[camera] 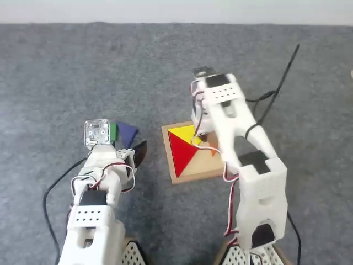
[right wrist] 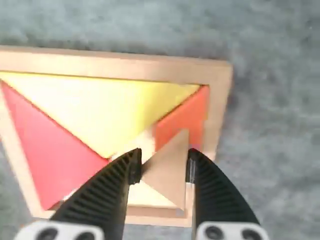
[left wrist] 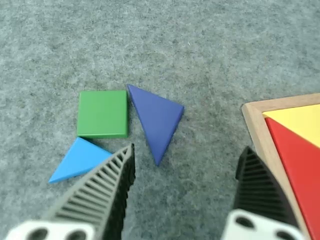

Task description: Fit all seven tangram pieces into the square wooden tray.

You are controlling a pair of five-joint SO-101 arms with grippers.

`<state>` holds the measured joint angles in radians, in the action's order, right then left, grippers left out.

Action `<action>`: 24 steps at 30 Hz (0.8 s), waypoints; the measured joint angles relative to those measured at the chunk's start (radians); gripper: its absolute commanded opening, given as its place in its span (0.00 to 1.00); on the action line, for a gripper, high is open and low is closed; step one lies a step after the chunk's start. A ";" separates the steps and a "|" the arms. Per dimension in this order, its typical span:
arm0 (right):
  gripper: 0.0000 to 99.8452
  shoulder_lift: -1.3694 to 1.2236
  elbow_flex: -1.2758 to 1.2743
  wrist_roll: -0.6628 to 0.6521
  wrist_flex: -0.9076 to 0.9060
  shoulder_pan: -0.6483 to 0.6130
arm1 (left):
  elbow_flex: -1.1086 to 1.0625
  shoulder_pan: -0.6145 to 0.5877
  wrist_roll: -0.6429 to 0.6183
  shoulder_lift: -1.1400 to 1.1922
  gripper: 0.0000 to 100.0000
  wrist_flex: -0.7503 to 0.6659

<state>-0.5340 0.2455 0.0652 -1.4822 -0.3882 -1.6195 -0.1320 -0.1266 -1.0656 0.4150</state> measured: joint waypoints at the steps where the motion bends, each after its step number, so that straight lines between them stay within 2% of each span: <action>1: 0.09 0.000 0.000 0.020 0.000 -0.008 | 0.000 0.000 0.000 0.000 0.31 0.000; 11: 0.09 0.000 0.000 0.147 -0.021 -0.035 | 0.000 0.000 0.000 0.000 0.31 0.000; 19: 0.09 0.000 0.000 0.459 -0.025 -0.068 | 0.000 0.000 0.000 0.000 0.31 0.000; 24: 0.10 0.000 0.000 0.543 -0.025 -0.072 | 0.000 0.000 0.000 0.000 0.31 0.000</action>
<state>-0.5340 0.2455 0.6084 -1.5067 -0.4603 -1.6195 -0.1320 -0.1266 -1.0656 0.4150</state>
